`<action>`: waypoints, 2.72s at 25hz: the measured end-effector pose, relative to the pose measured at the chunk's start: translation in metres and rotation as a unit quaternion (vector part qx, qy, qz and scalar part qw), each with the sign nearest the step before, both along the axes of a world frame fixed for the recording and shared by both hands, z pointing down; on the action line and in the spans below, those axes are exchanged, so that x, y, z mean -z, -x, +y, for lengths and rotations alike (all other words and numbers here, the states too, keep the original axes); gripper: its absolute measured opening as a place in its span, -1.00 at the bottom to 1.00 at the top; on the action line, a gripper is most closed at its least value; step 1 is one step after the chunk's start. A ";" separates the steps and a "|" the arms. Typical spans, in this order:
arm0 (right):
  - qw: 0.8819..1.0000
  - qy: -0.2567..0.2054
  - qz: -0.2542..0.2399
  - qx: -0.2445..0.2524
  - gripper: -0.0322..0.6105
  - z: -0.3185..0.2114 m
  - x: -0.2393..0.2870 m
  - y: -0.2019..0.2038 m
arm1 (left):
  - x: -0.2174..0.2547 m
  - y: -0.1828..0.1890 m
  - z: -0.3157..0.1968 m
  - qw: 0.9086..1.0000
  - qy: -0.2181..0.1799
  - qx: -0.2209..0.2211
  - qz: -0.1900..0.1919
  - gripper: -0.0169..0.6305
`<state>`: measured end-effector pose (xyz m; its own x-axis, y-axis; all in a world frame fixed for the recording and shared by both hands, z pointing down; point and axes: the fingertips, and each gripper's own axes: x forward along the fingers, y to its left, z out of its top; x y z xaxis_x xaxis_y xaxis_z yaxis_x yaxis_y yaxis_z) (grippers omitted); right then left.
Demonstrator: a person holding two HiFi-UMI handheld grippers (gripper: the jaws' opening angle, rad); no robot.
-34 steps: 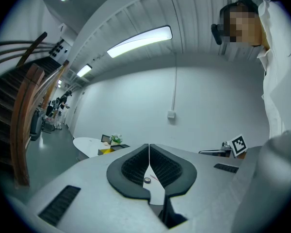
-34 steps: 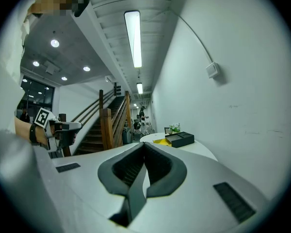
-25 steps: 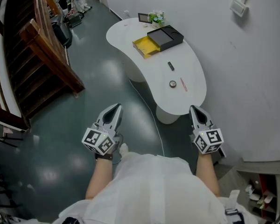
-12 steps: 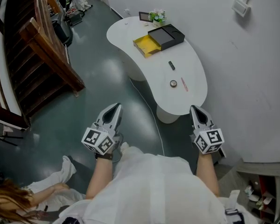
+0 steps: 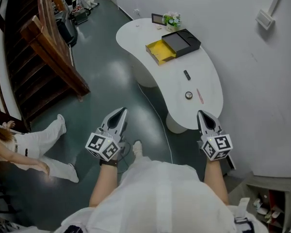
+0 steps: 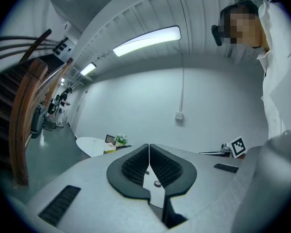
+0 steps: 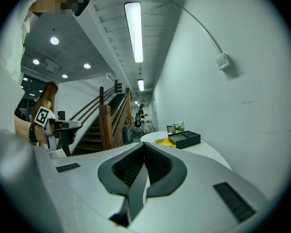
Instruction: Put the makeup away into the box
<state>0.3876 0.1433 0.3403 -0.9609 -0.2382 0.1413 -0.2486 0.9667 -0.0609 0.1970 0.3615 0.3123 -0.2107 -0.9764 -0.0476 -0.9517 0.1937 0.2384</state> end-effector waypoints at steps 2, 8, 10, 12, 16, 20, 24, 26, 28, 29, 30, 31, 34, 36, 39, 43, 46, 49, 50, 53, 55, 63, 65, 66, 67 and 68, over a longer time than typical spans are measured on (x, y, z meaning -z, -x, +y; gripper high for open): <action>1.000 0.000 0.001 -0.001 -0.87 -0.003 0.001 0.023 | 0.000 0.023 -0.002 1.000 -0.001 -0.001 0.002 -0.89; 1.000 -0.004 0.001 -0.005 -0.87 -0.011 0.007 0.096 | 0.003 0.100 -0.011 1.000 -0.004 -0.005 0.005 -0.89; 1.000 -0.004 0.001 -0.008 -0.87 -0.015 0.009 0.119 | 0.004 0.123 -0.017 1.000 -0.004 -0.011 0.004 -0.89; 1.000 -0.005 0.002 -0.012 -0.87 -0.017 0.009 0.138 | 0.004 0.142 -0.022 1.000 -0.004 -0.019 0.005 -0.89; 1.000 -0.006 0.007 -0.022 -0.87 -0.018 0.006 0.175 | 0.004 0.175 -0.028 0.999 -0.006 -0.038 0.006 -0.89; 0.999 -0.010 0.007 -0.035 -0.87 -0.012 0.005 0.205 | 0.004 0.199 -0.030 0.998 -0.005 -0.065 0.005 -0.89; 0.999 -0.012 0.013 -0.040 -0.87 -0.005 0.002 0.230 | 0.000 0.219 -0.037 0.996 -0.005 -0.087 0.007 -0.89; 0.999 -0.012 0.025 -0.037 -0.87 -0.004 -0.003 0.237 | -0.002 0.226 -0.045 0.995 -0.006 -0.095 0.011 -0.89; 0.999 -0.013 0.034 -0.037 -0.87 -0.009 -0.009 0.242 | -0.004 0.229 -0.058 0.994 -0.006 -0.106 0.011 -0.89; 0.999 -0.012 0.036 -0.039 -0.87 -0.012 -0.011 0.244 | -0.005 0.230 -0.065 0.994 -0.006 -0.112 0.010 -0.89; 0.998 -0.011 0.037 -0.041 -0.87 -0.017 -0.013 0.246 | -0.007 0.231 -0.072 0.993 -0.006 -0.120 0.008 -0.89; 0.998 -0.009 0.037 -0.042 -0.87 -0.021 -0.016 0.249 | -0.008 0.232 -0.080 0.992 -0.005 -0.127 0.006 -0.89; 0.998 -0.005 0.037 -0.045 -0.87 -0.037 -0.023 0.259 | -0.009 0.236 -0.103 0.990 0.001 -0.142 -0.001 -0.89; 0.998 -0.001 0.036 -0.049 -0.87 -0.051 -0.026 0.269 | -0.010 0.244 -0.120 0.989 0.004 -0.150 -0.004 -0.89; 0.998 0.004 0.036 -0.057 -0.87 -0.075 -0.029 0.282 | -0.012 0.256 -0.148 0.986 0.014 -0.165 0.001 -0.89; 0.996 0.014 0.033 -0.083 -0.87 -0.116 -0.034 0.295 | -0.016 0.274 -0.192 0.981 0.025 -0.190 0.009 -0.89; 0.994 0.014 0.036 -0.102 -0.87 -0.149 -0.040 0.300 | -0.024 0.279 -0.235 0.974 0.039 -0.225 0.009 -0.89; 0.992 0.014 0.040 -0.122 -0.87 -0.181 -0.044 0.298 | -0.033 0.276 -0.280 0.965 0.058 -0.255 0.007 -0.89; 0.990 0.017 0.041 -0.132 -0.87 -0.189 -0.045 0.295 | -0.036 0.272 -0.293 0.961 0.064 -0.270 0.007 -0.89; 0.985 0.025 0.051 -0.162 -0.87 -0.206 -0.049 0.280 | -0.041 0.257 -0.325 0.944 0.079 -0.322 0.002 -0.89; 0.982 0.024 0.063 -0.175 -0.87 -0.219 -0.053 0.271 | -0.043 0.248 -0.347 0.934 0.080 -0.348 -0.007 -0.89; 0.970 0.038 0.112 -0.214 -0.87 -0.245 -0.079 0.246 | -0.064 0.207 -0.412 0.889 0.098 -0.445 -0.037 -0.89; 0.966 0.047 0.119 -0.226 -0.87 -0.246 -0.085 0.240 | -0.073 0.194 -0.424 0.874 0.106 -0.471 -0.044 -0.89; 0.964 0.052 0.123 -0.231 -0.87 -0.246 -0.088 0.238 | -0.076 0.188 -0.429 0.868 0.110 -0.483 -0.047 -0.89; 0.962 0.057 0.126 -0.235 -0.87 -0.247 -0.091 0.236 | -0.080 0.183 -0.435 0.861 0.112 -0.493 -0.049 -0.89; 0.960 0.062 0.131 -0.239 -0.87 -0.248 -0.094 0.235 | -0.083 0.178 -0.439 0.855 0.115 -0.503 -0.051 -0.89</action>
<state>0.1530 -0.1048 0.4341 -0.6737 -0.6095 0.4180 -0.6848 0.7274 -0.0430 0.0187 -0.0780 0.3950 0.7346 -0.6478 0.2016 -0.6785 -0.7039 0.2101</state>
